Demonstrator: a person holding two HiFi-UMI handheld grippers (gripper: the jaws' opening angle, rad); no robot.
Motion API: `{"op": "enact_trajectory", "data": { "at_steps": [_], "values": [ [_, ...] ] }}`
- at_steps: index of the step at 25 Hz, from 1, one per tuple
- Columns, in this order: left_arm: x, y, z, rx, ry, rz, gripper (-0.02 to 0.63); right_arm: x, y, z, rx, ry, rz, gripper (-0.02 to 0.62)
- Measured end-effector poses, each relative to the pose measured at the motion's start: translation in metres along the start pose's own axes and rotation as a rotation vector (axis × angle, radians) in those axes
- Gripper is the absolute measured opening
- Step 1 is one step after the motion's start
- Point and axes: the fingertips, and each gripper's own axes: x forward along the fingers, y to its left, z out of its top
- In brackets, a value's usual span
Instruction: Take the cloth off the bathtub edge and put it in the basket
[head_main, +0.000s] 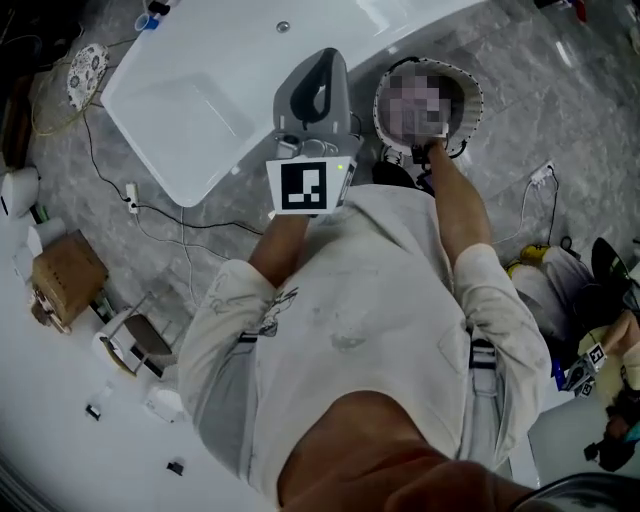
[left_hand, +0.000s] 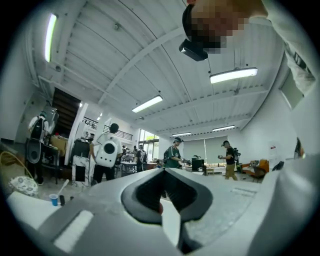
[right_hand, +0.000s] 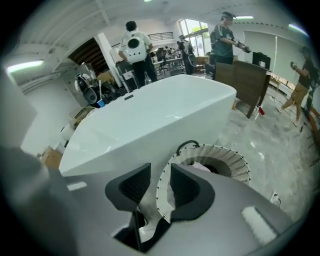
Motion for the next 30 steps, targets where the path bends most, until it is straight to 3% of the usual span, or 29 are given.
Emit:
{"op": "enact_trajectory", "data": {
  "at_steps": [9, 18, 25, 30],
  "values": [
    [-0.081, 0.108, 0.006, 0.02, -0.016, 0.308, 0.0, 0.045, 0.126, 0.023, -0.274, 0.063, 0.146, 0.13],
    [-0.179, 0.191, 0.015, 0.046, -0.03, 0.58, 0.0, 0.077, 0.253, 0.014, -0.502, 0.121, 0.277, 0.129],
    [-0.241, 0.23, 0.02, 0.067, -0.03, 0.673, 0.0, 0.08, 0.33, -0.002, -0.591, 0.112, 0.341, 0.129],
    [-0.26, 0.247, 0.023, 0.064, -0.045, 0.689, 0.0, 0.072, 0.37, 0.013, -0.561, 0.034, 0.392, 0.13]
  ]
}}
